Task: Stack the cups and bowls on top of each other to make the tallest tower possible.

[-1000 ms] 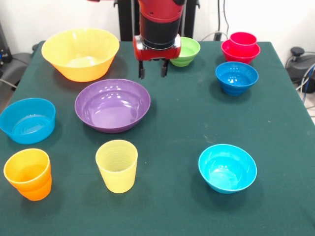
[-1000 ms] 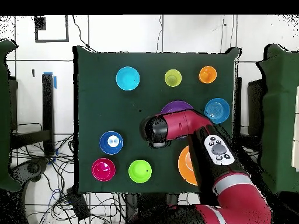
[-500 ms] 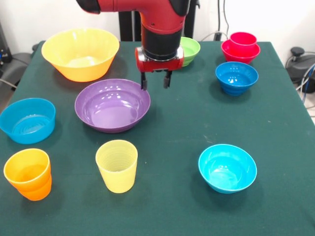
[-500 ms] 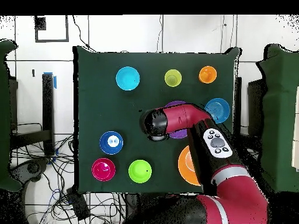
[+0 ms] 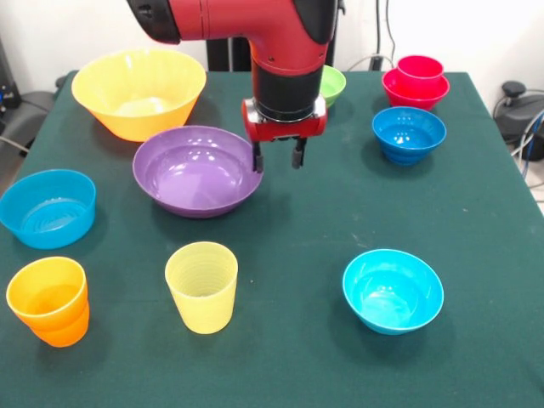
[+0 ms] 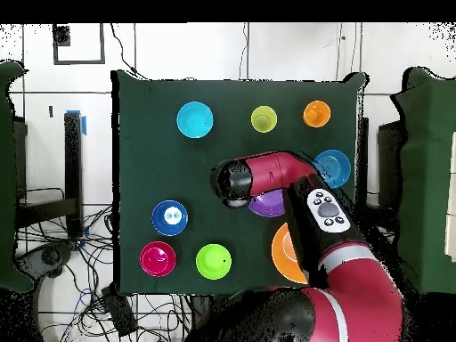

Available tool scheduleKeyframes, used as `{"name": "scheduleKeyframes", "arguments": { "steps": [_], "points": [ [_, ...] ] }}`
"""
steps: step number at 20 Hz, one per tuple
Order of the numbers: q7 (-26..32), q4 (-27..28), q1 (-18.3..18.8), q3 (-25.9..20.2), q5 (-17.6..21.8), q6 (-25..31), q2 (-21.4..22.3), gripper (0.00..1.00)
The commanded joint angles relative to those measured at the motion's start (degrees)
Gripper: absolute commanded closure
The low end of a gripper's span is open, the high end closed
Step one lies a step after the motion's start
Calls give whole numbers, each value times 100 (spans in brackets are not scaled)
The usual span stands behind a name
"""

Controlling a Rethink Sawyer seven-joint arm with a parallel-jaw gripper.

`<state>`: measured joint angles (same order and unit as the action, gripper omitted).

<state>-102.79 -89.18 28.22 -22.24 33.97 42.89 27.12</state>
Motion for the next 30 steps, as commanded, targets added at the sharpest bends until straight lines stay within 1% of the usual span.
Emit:
{"name": "scheduleKeyframes", "arguments": {
  "steps": [1,6,18,30],
  "points": [
    [1200,414,-24,-373,152,567,-353,0],
    [1350,506,30,-409,189,639,-377,0],
    [1675,817,48,-518,186,1222,-291,0],
    [1490,626,217,-580,394,800,-355,0]
  ]
}}
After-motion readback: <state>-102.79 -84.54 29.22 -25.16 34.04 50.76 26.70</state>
